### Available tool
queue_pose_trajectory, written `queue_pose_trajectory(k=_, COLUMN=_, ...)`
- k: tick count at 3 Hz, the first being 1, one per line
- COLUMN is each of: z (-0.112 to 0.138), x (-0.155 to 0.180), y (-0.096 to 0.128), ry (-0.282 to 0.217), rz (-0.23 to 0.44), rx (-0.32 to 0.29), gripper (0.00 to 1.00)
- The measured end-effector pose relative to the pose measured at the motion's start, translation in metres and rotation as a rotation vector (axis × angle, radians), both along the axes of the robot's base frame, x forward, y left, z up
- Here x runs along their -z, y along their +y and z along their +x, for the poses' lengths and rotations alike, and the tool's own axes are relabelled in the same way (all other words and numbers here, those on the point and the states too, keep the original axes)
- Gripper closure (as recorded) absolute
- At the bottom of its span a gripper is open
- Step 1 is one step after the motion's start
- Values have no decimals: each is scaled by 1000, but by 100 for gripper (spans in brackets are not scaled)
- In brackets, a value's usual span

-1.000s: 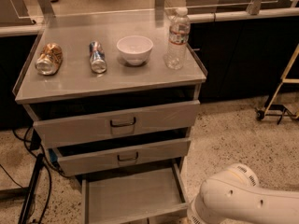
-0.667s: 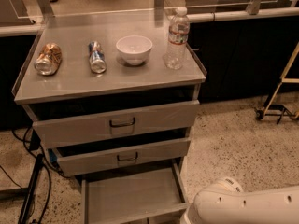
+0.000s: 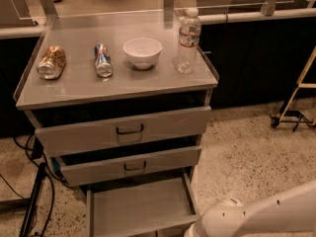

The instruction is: Close bottom drawer

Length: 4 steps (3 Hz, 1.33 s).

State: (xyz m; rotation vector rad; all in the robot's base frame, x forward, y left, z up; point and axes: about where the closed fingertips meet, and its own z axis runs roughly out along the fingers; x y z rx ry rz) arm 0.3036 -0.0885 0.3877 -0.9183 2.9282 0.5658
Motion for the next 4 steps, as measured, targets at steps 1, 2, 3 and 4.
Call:
queue_pose_trajectory(k=1, z=0, x=0, y=0, ry=0, rz=0, rx=0, gripper=100)
queue_pose_trajectory(k=2, z=17, x=47, y=-4, ry=-11, rz=32, rx=35, gripper=100)
queue_pose_trajectory(k=3, z=45, x=128, y=6, ry=8, rz=49, rx=100, gripper=100)
queue_pose_trajectory(k=4, z=46, x=134, y=7, ry=11, rz=52, rx=104, gripper=100)
